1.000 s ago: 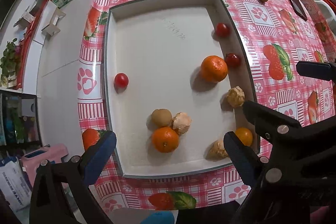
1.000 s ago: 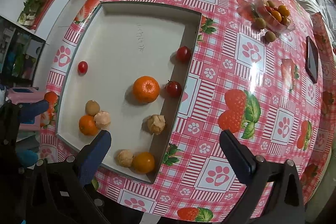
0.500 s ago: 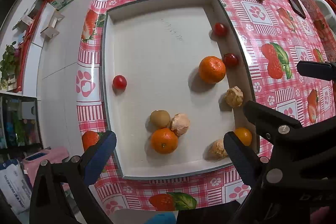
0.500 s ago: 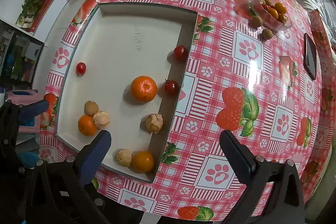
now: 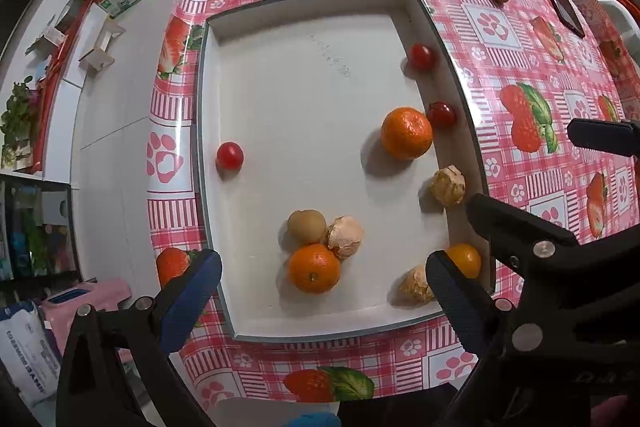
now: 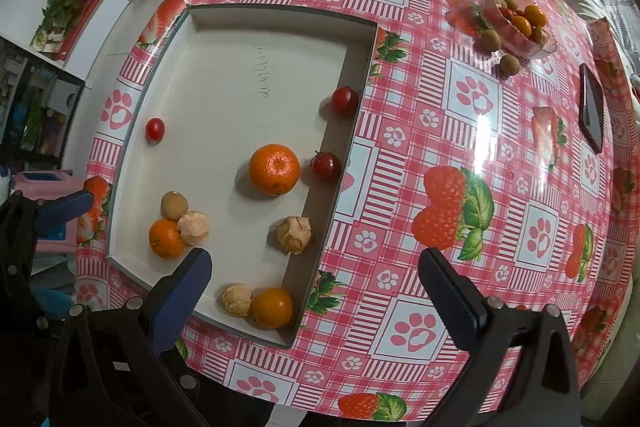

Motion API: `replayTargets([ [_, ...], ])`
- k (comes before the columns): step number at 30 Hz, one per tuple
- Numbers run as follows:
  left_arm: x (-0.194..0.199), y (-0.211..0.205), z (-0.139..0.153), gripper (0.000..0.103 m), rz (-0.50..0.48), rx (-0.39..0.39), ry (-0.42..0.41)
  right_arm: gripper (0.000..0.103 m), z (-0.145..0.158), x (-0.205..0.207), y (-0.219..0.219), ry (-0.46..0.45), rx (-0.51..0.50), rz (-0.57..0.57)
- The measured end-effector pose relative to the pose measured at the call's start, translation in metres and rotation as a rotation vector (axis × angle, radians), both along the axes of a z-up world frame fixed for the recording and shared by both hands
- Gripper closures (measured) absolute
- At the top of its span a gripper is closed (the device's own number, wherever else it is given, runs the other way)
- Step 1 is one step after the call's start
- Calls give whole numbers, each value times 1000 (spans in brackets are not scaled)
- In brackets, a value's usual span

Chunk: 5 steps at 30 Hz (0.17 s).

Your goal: Organize fruits

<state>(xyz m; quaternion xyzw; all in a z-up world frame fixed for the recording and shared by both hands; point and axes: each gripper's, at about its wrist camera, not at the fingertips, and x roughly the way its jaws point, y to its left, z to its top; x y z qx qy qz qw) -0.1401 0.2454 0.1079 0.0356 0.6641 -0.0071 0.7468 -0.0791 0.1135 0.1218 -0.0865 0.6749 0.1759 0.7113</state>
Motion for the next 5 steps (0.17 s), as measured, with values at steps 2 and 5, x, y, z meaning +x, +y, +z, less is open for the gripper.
replayTargets([
  [2,0,0,2,0,-1,2,-9,0,0,0,0,1,2,-1],
  [5,-1,-3,3,0,-6,5,-8,0,0,0,0,3,4,-3],
])
